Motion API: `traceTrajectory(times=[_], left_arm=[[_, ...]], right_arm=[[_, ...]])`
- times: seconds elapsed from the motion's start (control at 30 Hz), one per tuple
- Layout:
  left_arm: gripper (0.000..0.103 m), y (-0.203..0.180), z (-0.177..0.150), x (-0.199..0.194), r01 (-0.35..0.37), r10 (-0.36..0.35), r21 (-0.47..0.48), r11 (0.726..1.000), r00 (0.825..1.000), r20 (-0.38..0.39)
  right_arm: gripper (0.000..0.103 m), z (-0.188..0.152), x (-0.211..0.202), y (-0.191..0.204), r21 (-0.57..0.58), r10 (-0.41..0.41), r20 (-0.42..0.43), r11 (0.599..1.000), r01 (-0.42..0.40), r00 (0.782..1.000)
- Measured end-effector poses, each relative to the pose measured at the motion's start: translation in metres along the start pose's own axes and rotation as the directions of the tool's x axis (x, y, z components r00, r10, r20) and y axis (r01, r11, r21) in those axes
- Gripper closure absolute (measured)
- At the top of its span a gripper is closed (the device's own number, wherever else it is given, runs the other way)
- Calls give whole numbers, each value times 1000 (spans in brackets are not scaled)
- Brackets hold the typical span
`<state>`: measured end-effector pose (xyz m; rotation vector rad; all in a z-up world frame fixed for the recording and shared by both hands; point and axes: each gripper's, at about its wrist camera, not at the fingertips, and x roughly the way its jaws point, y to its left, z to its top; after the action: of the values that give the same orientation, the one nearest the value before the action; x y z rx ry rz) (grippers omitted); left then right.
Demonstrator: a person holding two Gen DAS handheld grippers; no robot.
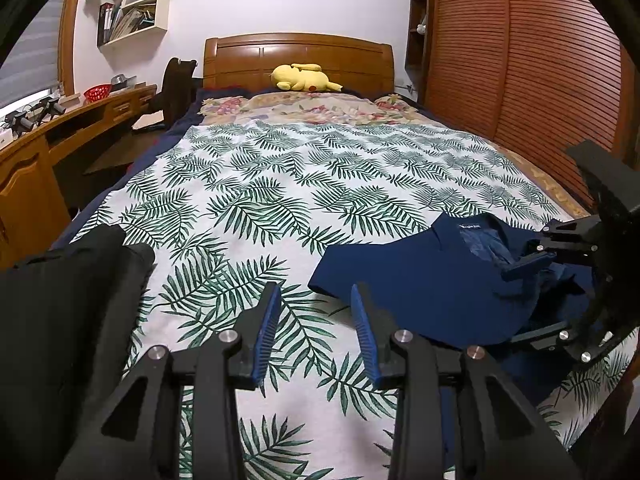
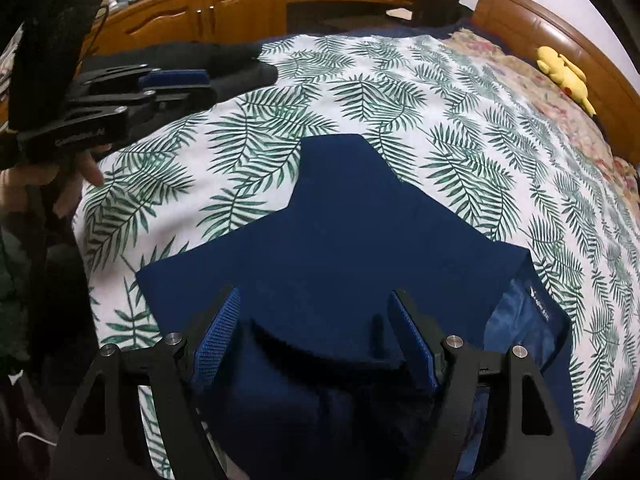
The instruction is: Fold large clothes
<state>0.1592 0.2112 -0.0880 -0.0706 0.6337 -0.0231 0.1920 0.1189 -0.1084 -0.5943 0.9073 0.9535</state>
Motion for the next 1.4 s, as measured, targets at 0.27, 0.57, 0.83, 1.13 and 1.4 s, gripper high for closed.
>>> traceTrajectory(times=[0.27, 0.57, 0.83, 1.13, 1.4], left_arm=[[68, -4, -1, 3, 7, -7, 9, 1000, 1000, -7], [68, -11, -1, 6, 35, -35, 15, 999, 999, -11], [68, -22, 2, 13, 82, -82, 16, 996, 997, -9], [68, -48, 6, 21, 122, -121, 49, 991, 992, -20], [68, -83, 16, 25, 175, -175, 77, 982, 985, -7]], right_arm=[[26, -6, 3, 9, -64, -41, -37, 997, 39, 998], [99, 3, 9, -38, -79, -170, -21, 983, 168, 985], [99, 43, 11, -115, 24, -339, 25, 941, 339, 940], [79, 56, 2, -177, 226, -469, 18, 862, 453, 883], [47, -3, -46, -147, 265, -387, 42, 893, 363, 921]])
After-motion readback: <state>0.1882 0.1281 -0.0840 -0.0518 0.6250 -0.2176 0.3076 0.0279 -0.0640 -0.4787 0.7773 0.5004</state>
